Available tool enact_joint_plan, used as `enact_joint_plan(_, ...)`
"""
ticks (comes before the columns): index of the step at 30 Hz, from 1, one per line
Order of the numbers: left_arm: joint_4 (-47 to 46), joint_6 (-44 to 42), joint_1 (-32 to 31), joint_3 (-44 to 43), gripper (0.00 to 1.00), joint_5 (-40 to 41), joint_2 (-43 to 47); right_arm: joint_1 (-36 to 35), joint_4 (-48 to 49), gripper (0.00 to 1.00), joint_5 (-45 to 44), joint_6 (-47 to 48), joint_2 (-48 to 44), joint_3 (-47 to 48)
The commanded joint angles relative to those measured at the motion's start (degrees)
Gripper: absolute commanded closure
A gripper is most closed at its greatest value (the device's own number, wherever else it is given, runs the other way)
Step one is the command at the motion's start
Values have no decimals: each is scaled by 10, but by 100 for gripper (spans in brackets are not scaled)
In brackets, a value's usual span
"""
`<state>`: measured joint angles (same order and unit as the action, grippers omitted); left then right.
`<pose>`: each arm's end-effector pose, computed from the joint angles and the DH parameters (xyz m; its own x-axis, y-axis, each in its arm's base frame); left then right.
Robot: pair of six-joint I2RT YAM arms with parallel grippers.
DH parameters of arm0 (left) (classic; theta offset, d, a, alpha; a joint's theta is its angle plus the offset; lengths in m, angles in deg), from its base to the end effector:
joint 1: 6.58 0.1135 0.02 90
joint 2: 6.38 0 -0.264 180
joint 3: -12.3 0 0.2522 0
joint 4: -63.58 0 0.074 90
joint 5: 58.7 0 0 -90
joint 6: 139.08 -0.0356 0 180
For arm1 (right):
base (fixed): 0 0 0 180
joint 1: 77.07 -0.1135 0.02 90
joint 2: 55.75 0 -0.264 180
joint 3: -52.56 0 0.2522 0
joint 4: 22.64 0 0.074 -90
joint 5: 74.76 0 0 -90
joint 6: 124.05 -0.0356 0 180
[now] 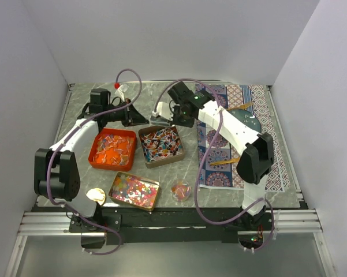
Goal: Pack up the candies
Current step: Adjust the spatula.
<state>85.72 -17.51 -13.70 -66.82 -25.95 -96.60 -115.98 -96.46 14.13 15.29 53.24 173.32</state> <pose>0.3401 -0.0727 0.2778 -0.8640 -0.1775 -0.4712 0.3671 0.4186 -0.8307 0.3149 0.2533 0.3178 0.0232 -0.9560 -0.2924 -0.9260 0.0897 -0.3667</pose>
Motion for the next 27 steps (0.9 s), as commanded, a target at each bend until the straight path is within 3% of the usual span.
enact_joint_plan(1, -15, 8, -19, -20, 99, -17, -22, -19, 2, 100, 0, -4, 26, 52)
enact_joint_plan(12, -6, 6, -20, -11, 99, 11, -78, -37, 51, 100, 47, 15, -40, 39)
enact_joint_plan(18, -43, 41, -5, -20, 94, -42, -62, -33, 50, 100, 44, 39, -43, 23)
enact_joint_plan(21, -34, 49, 31, -60, 80, -23, -14, -21, 44, 100, 12, 110, -45, -28)
enact_joint_plan(22, -20, 41, 39, -65, 65, -8, -2, -20, 42, 100, -15, 132, -44, -50)
enact_joint_plan(23, 2, 12, 51, -68, 61, 18, 15, -17, 39, 100, -36, 171, -42, -57)
enact_joint_plan(25, 78, -28, 56, -70, 53, 43, 21, -13, 26, 100, -58, 207, -34, -58)
enact_joint_plan(27, 123, -68, 63, -61, 52, 103, 24, -12, 6, 100, -90, 259, -21, -48)
